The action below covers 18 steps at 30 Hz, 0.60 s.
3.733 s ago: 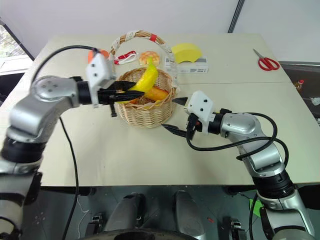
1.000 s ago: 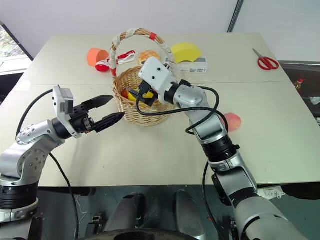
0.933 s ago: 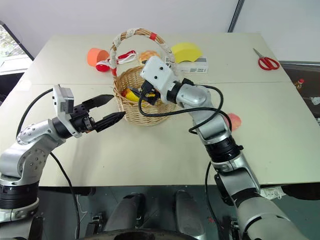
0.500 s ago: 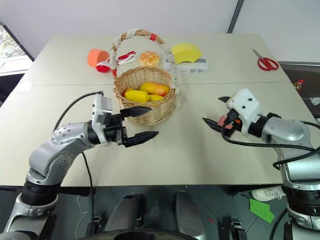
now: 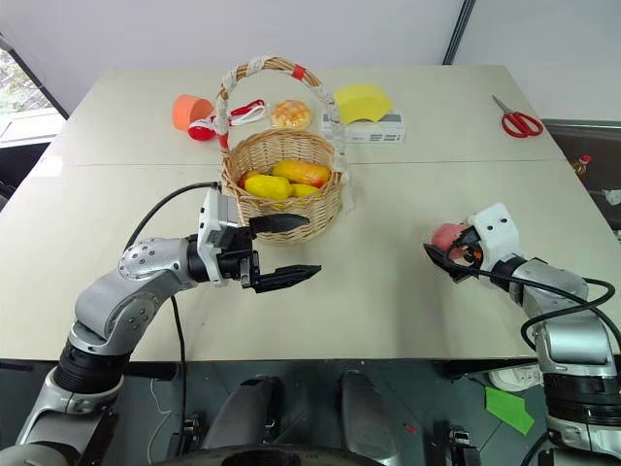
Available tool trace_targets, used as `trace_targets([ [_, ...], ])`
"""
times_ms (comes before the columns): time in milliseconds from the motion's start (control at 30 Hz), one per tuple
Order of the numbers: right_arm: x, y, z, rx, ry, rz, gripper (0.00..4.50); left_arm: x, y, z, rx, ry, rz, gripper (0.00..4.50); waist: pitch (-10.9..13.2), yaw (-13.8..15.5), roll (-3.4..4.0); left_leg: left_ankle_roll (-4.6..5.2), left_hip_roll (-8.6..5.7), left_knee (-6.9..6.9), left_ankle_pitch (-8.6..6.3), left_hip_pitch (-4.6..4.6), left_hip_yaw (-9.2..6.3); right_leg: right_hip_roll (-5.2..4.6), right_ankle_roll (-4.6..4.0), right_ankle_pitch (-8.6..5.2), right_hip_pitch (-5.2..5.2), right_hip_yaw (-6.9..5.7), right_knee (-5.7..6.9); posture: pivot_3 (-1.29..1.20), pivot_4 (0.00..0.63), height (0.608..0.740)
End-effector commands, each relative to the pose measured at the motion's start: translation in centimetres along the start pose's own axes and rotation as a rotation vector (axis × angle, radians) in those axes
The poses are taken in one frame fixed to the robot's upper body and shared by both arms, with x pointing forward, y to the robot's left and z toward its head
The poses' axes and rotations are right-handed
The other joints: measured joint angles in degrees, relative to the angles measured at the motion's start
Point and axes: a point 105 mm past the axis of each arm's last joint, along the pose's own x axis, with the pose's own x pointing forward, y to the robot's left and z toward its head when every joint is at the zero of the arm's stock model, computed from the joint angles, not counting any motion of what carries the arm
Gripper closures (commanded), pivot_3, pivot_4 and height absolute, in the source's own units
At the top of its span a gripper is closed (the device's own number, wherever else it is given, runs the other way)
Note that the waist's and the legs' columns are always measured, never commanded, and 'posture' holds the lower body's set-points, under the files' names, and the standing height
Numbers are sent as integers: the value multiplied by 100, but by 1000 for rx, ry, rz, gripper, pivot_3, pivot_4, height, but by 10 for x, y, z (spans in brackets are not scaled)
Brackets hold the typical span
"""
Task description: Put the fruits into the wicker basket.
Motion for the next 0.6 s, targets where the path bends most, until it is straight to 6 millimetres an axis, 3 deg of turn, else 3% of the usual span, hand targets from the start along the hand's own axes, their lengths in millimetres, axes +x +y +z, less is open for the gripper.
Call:
trace_targets([
  [33, -1, -1, 4, -26, -27, -4, 870, -4, 0, 9, 41, -24, 11, 110, 0, -4, 0, 0, 0, 0, 0, 0, 0, 0, 0, 0, 0, 0, 0, 0, 150, 740],
  [100, -2, 1, 7, -47, -38, 0, 1725, -5, 0, 8, 41, -22, 16, 110, 0, -2, 0, 0, 0, 0, 0, 0, 0, 0, 0, 0, 0, 0, 0, 0, 150, 740],
  [133, -2, 1, 10, -58, -49, -2, 1922, -6, 1, 8, 40, -21, 21, 110, 0, -1, 0, 0, 0, 1, 0, 0, -1, 0, 0, 0, 0, 0, 0, 0, 150, 740],
  [267, -5, 21, 45, -145, -166, 88, 1974, -20, 13, 13, 34, -41, 96, 110, 1, -13, 1, 0, 2, 0, 0, 0, -3, 0, 1, 0, -1, 0, 0, 0, 150, 740],
  [333, -8, 42, 66, -192, -228, 188, 1974, -30, 21, 17, 25, -53, 143, 110, 1, -25, 1, 0, 3, 0, 0, 1, -6, 1, 1, 0, -2, 0, 0, 0, 150, 740],
  [467, -11, 116, 142, -218, -493, 482, 1974, -67, 37, 21, 9, -49, 267, 110, 3, -166, 2, 0, 15, 0, 0, 3, -8, 3, 1, 0, -4, 0, 2, 0, 150, 740],
  [567, 0, 158, 192, -207, -643, 564, 1974, -86, 44, 20, 25, -14, 333, 110, 4, -169, 3, -1, 26, -1, 1, 7, -16, 7, -2, 0, -8, -2, 13, 0, 150, 740],
  [600, 14, 167, 208, -163, -659, 551, 1974, -90, 45, 21, 33, -10, 352, 110, 4, -166, 3, -2, 28, -2, 1, 7, -20, 9, -3, 0, -8, -4, 14, 0, 150, 740],
])
